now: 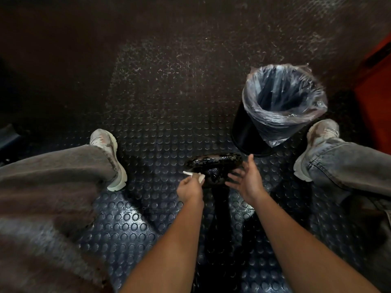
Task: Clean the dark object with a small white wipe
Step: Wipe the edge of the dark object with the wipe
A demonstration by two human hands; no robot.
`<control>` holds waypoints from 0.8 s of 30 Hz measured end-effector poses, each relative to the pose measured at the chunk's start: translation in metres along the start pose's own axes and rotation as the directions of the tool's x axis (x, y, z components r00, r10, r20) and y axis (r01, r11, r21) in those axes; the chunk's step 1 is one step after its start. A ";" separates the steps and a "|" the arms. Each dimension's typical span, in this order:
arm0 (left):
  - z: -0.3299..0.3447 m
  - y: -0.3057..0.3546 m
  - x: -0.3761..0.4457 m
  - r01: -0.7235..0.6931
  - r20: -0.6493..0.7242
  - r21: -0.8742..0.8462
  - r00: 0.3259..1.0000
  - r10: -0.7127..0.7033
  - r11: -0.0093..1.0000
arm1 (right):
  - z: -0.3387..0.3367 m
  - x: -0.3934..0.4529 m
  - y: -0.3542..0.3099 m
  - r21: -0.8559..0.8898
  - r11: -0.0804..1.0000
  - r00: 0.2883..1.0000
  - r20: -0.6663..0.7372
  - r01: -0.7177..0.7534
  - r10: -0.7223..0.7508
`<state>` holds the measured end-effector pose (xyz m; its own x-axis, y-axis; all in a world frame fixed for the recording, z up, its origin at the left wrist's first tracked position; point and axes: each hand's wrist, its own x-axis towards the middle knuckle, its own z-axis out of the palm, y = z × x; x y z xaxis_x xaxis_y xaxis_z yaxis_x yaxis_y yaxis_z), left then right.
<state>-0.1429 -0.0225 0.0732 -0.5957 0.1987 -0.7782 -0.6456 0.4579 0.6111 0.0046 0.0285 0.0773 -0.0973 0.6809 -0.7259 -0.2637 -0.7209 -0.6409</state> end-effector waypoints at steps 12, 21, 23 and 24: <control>0.009 -0.003 -0.030 -0.566 0.009 0.157 0.820 0.572 0.809 | 0.002 0.000 -0.001 0.011 1.000 1.000 -0.016 -0.002 0.002; 0.005 -0.001 -0.004 -0.144 -0.072 0.110 0.986 0.153 0.983 | 0.001 -0.002 -0.001 -0.002 1.000 1.000 -0.006 0.001 -0.001; 0.002 0.004 -0.007 0.044 -0.055 -0.063 0.997 -0.048 0.997 | 0.001 -0.001 -0.001 0.001 1.000 1.000 -0.009 -0.004 0.004; 0.001 0.005 -0.007 0.091 -0.038 -0.120 0.995 -0.096 0.989 | 0.002 -0.001 0.000 -0.001 1.000 1.000 -0.010 -0.005 0.005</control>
<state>-0.1417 -0.0213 0.0816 -0.5485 0.1210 -0.8274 -0.7499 0.3667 0.5507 0.0033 0.0281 0.0790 -0.0888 0.6761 -0.7315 -0.2620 -0.7244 -0.6377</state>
